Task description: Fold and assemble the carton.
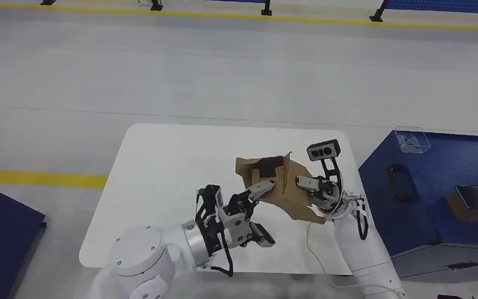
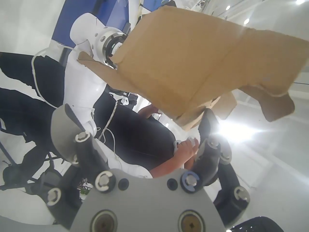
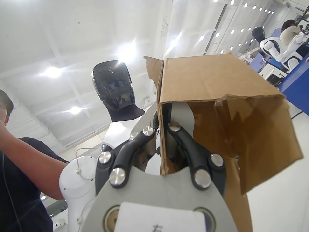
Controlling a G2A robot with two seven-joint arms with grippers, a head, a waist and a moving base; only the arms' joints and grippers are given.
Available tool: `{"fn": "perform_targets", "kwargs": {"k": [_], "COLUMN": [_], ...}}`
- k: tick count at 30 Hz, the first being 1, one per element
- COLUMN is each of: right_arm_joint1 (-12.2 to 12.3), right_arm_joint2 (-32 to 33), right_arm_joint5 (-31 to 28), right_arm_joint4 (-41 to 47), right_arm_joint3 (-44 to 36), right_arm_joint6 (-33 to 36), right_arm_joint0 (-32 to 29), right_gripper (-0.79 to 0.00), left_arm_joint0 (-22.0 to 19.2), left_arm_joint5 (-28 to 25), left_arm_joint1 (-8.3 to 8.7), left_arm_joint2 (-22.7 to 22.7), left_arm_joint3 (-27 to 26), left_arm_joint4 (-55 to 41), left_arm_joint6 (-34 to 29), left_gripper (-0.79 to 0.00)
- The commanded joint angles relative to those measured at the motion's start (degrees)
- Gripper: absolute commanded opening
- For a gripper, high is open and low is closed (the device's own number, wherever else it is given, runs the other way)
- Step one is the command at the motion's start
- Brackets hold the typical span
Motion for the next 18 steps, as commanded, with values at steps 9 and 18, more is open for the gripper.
{"fn": "perform_targets", "kwargs": {"k": [9, 18], "right_arm_joint1": [-1.5, -1.5], "right_arm_joint2": [1.4, 1.4], "right_arm_joint5": [0.9, 0.9], "right_arm_joint4": [0.2, 0.2], "right_arm_joint3": [0.4, 0.4], "right_arm_joint6": [0.9, 0.9], "right_arm_joint0": [-0.4, -0.4], "right_gripper": [-0.785, -0.785], "left_arm_joint0": [-0.7, -0.5], "left_arm_joint5": [2.6, 1.9], "left_arm_joint1": [-0.21, -0.17], "left_arm_joint2": [0.3, -0.1], "left_arm_joint3": [0.4, -0.3], "left_arm_joint4": [-0.6, 0.1], "left_arm_joint6": [0.9, 0.7], "left_gripper": [0.0, 0.0]}}
